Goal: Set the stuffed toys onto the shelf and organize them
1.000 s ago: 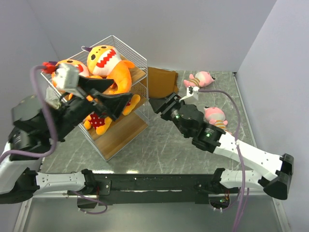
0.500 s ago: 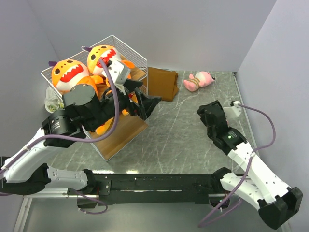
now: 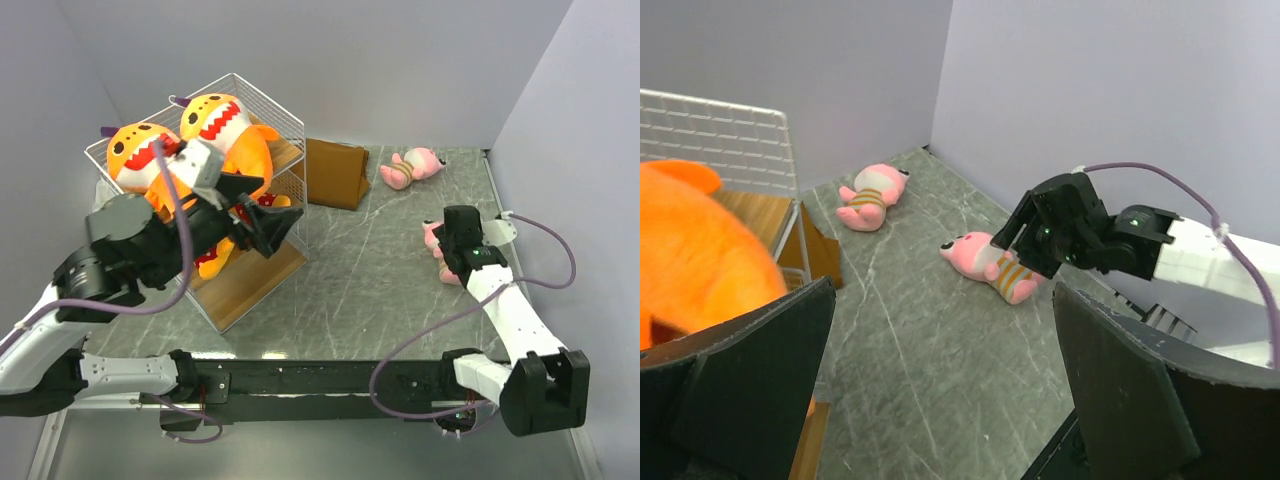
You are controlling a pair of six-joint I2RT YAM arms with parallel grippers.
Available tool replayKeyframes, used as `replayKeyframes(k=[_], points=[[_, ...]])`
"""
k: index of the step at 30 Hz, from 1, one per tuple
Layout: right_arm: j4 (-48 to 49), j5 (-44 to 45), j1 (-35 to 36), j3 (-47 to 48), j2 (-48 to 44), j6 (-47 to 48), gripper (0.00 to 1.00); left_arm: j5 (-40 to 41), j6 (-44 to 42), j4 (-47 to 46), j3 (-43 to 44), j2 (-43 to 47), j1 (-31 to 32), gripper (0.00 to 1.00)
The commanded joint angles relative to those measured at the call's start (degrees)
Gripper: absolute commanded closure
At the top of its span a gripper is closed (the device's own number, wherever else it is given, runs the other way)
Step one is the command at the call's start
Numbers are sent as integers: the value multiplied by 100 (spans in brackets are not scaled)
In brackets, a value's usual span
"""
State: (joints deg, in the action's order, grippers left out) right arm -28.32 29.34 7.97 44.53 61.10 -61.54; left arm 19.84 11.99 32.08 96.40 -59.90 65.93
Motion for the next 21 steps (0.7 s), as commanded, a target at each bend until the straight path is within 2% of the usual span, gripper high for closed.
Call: replayKeyframes(k=[1, 6, 12, 15, 16, 19, 21], points=[[668, -428, -435, -33, 288, 554, 27, 82, 102, -263, -209, 487, 16, 4], [1073, -982, -603, 178, 1043, 1020, 27, 29, 154, -141, -192, 672, 16, 4], [1293, -1088, -665, 363, 1887, 1231, 30, 12, 242, -70, -270, 891, 16, 4], [1635, -1597, -647, 249, 2029, 1512, 59, -6, 286, -123, -376, 1024, 16, 4], [1758, -1729, -604, 92, 1994, 1574, 77, 3, 295, -131, -385, 1050, 16, 3], [1952, -1835, -174, -216, 1634, 1566, 94, 38, 330, -158, -429, 1147, 16, 4], [1953, -1739, 360, -322, 1379, 1505, 98, 47, 348, -201, -499, 1217, 16, 4]])
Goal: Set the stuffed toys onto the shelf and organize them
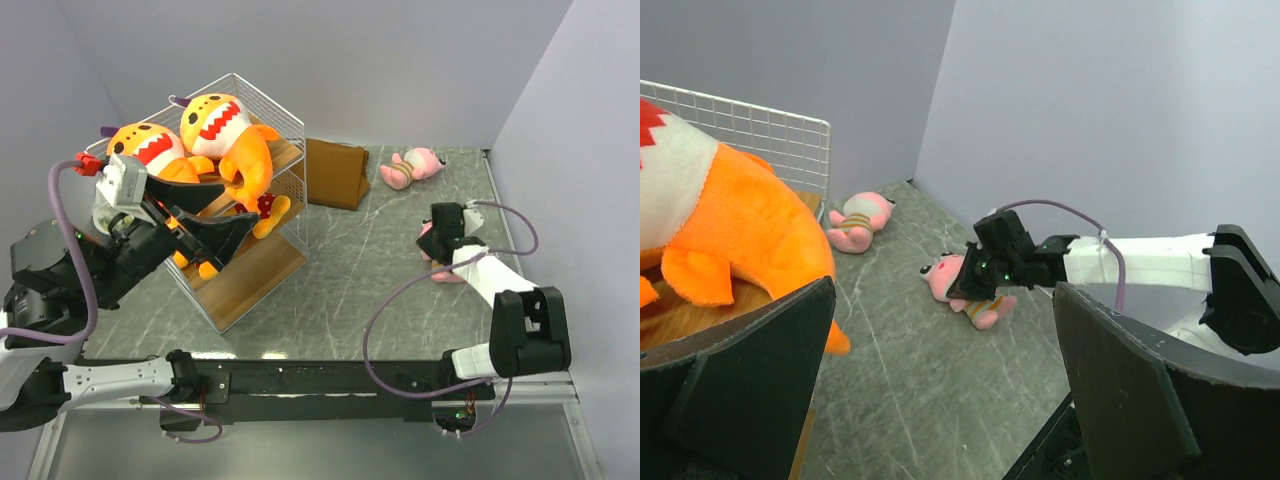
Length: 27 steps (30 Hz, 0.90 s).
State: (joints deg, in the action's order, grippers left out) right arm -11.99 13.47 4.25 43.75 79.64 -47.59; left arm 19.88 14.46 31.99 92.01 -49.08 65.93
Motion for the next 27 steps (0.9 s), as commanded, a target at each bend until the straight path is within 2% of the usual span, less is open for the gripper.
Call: replayKeyframes(k=[1, 7, 11, 14, 15, 16, 20, 21, 25, 27], points=[[329, -161, 892, -340, -536, 14, 100, 51, 101, -210, -77, 153, 16, 3], [390, -275, 1885, -551, -669, -320, 100, 113, 206, -219, -244, 267, 16, 3], [452, -486, 2254, -552, -747, -400, 100, 130, 242, -219, -245, 329, 16, 4], [172, -232, 2457, -429, -879, -487, 100, 87, 268, -210, -210, 329, 16, 4], [66, -144, 2458, -359, -923, -540, 87, 78, 268, -219, -209, 329, 16, 3], [-187, 274, 2440, -306, -1019, -610, 80, 51, 277, -245, -209, 329, 16, 4], [-751, 752, 1993, 37, -1143, -462, 57, 34, 286, -246, -166, 285, 16, 3], [-865, 840, 1661, 159, -1152, -453, 45, 16, 286, -228, -157, 285, 16, 3], [-1147, 788, 746, 266, -1257, -199, 31, 60, 338, -61, -165, 293, 16, 3], [-1323, 1129, 456, 380, -1293, -93, 25, 52, 391, -8, -209, 320, 16, 2]])
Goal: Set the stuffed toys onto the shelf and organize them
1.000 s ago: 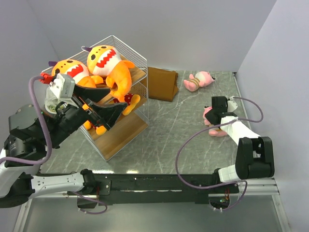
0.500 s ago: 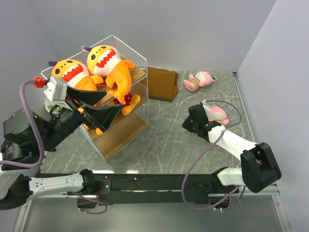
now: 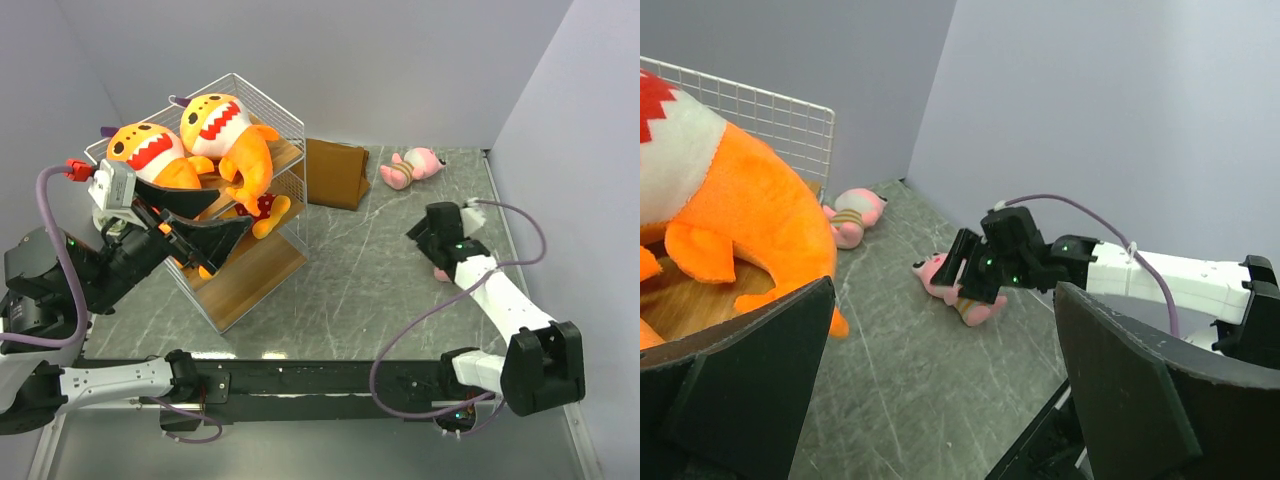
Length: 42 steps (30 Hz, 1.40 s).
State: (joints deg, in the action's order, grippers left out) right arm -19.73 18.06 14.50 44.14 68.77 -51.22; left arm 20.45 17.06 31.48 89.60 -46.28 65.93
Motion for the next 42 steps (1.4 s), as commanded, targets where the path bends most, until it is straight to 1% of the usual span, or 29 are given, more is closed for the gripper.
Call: replayKeyframes(k=[1, 3, 4, 7, 10, 12, 13, 16, 18, 19, 20, 22, 23, 25, 26, 28, 30, 32, 35, 37, 38, 39, 40, 42], points=[[-611, 716, -650, 350, -206, 401, 24, -49, 148, 42, 14, 49, 16, 3], [-594, 542, -851, 350, -163, 525, 21, -364, 166, 59, -39, 6, 16, 7], [-576, 471, -1009, 358, -75, 586, 20, -531, 149, 77, -39, -30, 16, 10], [-541, 268, -1107, 428, 162, 675, 20, -997, 245, 209, 92, -319, 16, 15], [-523, 320, -1125, 525, 434, 780, 19, -1446, 272, 209, 101, -522, 16, 16], [-524, 347, -1160, 543, 671, 772, 19, -1578, 298, 95, 14, -435, 16, 15], [-436, 277, -1160, 526, 751, 789, 20, -1614, 307, -123, -161, -269, 16, 15], [-129, 23, -1160, 350, 997, 859, 22, -1684, 447, -396, -556, -22, 16, 12], [-14, -57, -1160, 244, 1120, 903, 28, -1780, 526, -433, -733, -4, 16, 10], [117, -84, -1160, 209, 1156, 921, 31, -1920, 579, -459, -873, -12, 16, 10], [188, -162, -1160, 139, 1182, 956, 41, -1939, 614, -485, -953, -12, 16, 10], [363, -215, -1160, 86, 1226, 1044, 56, -1861, 693, -582, -1259, 101, 43, 8], [416, -277, -1160, 34, 1218, 1070, 70, -1851, 693, -739, -1374, 163, 60, 7], [592, -356, -1134, -45, 1139, 1167, 82, -1790, 702, -767, -1611, 312, 86, 6], [636, -374, -1108, -115, 1112, 1193, 92, -1685, 711, -741, -1673, 348, 95, 5], [768, -470, -1090, -186, 1051, 1255, 100, -1667, 728, -758, -1840, 418, 104, 4], [847, -645, -1037, -265, 1015, 1264, 100, -1763, 737, -950, -1972, 480, 130, 1], [874, -699, -853, -318, 980, 1264, 100, -1825, 737, -1047, -2113, 524, 139, 1], [751, -550, -528, -336, 866, 1176, 100, -1833, 720, -1206, -2245, 533, 174, 1], [576, -436, -501, -327, 708, 948, 100, -1878, 720, -1241, -2281, 489, 192, 0], [514, -392, -501, -284, 638, 791, 100, -1895, 702, -1241, -2272, 462, 218, 3], [331, -313, -510, -231, 524, 737, 97, -1921, 694, -1241, -2254, 436, 227, 3], [225, -130, -518, -178, 480, 693, 88, -1922, 676, -1250, -2237, 401, 236, 3], [-91, -23, -571, -29, 305, 535, 79, -1948, 650, -1285, -2245, 383, 271, 3]])
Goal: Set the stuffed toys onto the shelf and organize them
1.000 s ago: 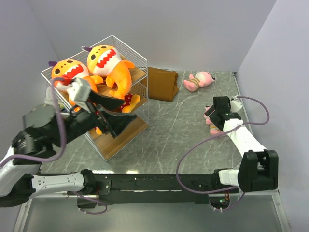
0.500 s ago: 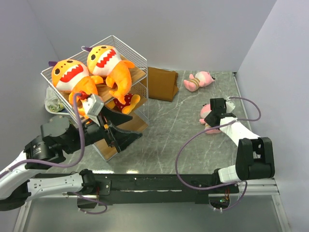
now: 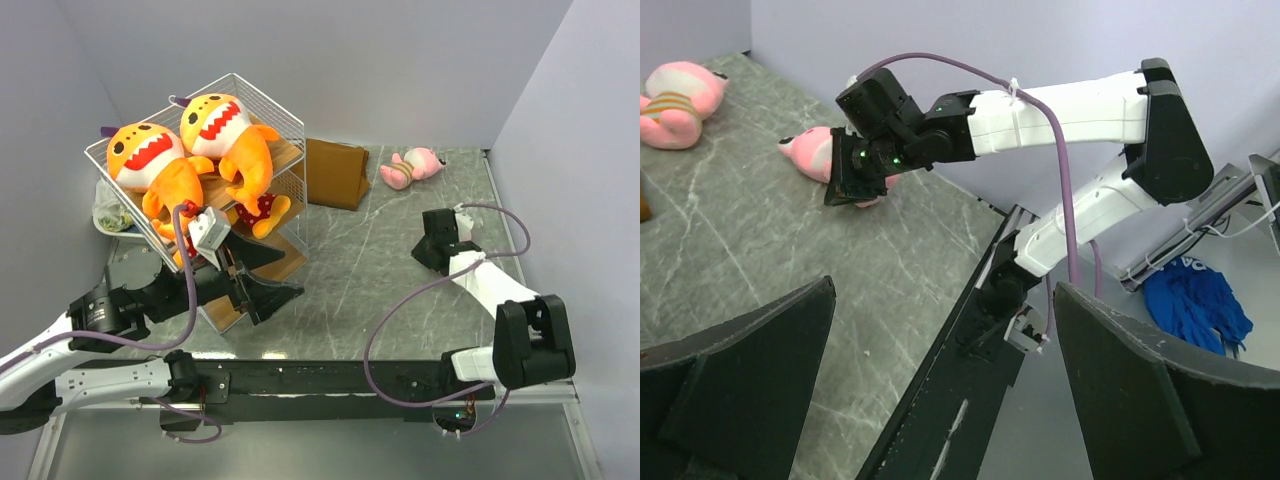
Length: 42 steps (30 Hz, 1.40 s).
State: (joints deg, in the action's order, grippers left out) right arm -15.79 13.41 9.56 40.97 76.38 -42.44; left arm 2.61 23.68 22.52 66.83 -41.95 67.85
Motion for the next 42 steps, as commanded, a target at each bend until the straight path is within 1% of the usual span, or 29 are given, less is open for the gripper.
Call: replayKeyframes(k=[1, 2, 4, 5, 7, 11, 16, 20, 23, 27, 30, 32, 33, 34, 36, 39, 40, 42], points=[[-556, 469, -112, 323, -536, -405, 65, -199, -21, -485, 6, -41, 87, 3], [-617, 461, -182, 341, -623, -536, 58, -208, -22, -547, -38, -32, 114, 3], [-784, 478, -227, 324, -922, -669, 48, -208, -13, -705, -205, 12, 123, 4], [-855, 522, -235, 298, -1010, -817, 39, -208, -13, -784, -257, 29, 140, 3], [-1031, 540, -314, 245, -1265, -915, 32, -208, -21, -776, -337, 47, 149, 3], [-1084, 583, -692, -36, -1739, -890, 31, 107, -136, -565, -311, 3, 158, 4], [-856, 453, -1359, -343, -1995, -766, 31, 301, -347, -486, -478, 73, 167, 4], [-514, 75, -1904, -511, -1812, -635, 32, 275, -391, -608, -548, 205, 158, 4], [-39, -294, -2212, -713, -1566, -608, 32, 284, -373, -662, -653, 267, 158, 4], [496, -418, -2275, -915, -1170, -678, 33, 328, -356, -626, -680, 206, 158, 4], [866, -585, -2275, -1073, -906, -705, 38, 310, -356, -653, -662, 170, 158, 3], [946, -646, -2275, -1109, -783, -644, 53, 293, -347, -679, -645, 170, 158, 4], [990, -647, -2275, -1109, -782, -582, 74, 293, -347, -688, -627, 153, 158, 4], [973, -612, -2275, -1091, -852, -495, 84, 301, -338, -688, -627, 161, 158, 3], [955, -550, -2266, -1091, -1045, -354, 100, 310, -347, -679, -601, 135, 158, 4], [868, -655, -2196, -1118, -1572, -108, 100, 301, -338, -670, -574, 109, 158, 3], [806, -655, -2004, -1126, -1843, -37, 100, 310, -338, -679, -574, 100, 158, 3], [579, -647, -1705, -1126, -2082, -37, 100, 293, -338, -714, -566, 73, 158, 3]])
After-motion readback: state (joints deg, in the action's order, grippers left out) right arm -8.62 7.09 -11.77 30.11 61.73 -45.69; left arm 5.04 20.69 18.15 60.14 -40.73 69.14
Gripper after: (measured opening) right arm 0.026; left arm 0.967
